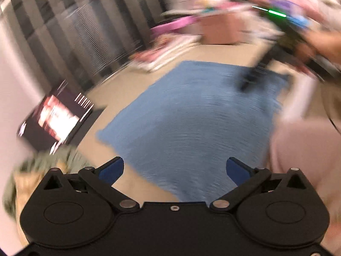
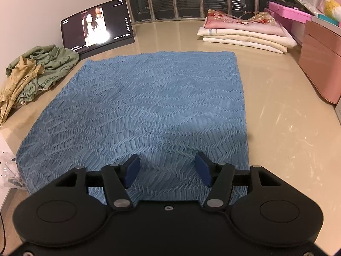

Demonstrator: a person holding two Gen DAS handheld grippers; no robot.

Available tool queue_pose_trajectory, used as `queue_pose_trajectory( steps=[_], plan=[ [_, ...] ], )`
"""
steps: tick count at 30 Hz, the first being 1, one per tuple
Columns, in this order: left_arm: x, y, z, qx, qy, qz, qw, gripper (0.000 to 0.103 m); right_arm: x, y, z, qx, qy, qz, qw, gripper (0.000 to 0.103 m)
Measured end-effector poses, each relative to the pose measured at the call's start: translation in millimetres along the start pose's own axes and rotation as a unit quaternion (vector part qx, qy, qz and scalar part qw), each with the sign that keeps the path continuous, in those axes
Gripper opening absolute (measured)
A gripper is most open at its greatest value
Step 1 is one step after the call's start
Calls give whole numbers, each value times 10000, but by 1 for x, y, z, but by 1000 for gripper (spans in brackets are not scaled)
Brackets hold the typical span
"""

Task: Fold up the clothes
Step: 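Smooth the blue garment edge with the left gripper and pull back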

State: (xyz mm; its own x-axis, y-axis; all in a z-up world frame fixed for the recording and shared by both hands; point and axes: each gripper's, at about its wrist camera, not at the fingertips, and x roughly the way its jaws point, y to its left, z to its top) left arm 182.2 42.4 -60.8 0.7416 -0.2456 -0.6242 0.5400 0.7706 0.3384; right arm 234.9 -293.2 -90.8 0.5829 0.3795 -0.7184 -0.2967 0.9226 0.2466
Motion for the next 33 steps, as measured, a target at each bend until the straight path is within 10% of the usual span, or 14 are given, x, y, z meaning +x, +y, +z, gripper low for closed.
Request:
queue_pose_trajectory(
  steps=[7,14,33],
  plan=[
    [62,41,42,-958,246,553,9936,101,-9,-7,24,223,-322,94,9992,58],
    [150,55,54,-1440,1127,579,9814,52,25,-16,53,-162,-29,-414,9990,57],
    [238,107,92,-2187,1234,242,9677,58,72,-55,85,-46,130,-681,9976,59]
  ],
)
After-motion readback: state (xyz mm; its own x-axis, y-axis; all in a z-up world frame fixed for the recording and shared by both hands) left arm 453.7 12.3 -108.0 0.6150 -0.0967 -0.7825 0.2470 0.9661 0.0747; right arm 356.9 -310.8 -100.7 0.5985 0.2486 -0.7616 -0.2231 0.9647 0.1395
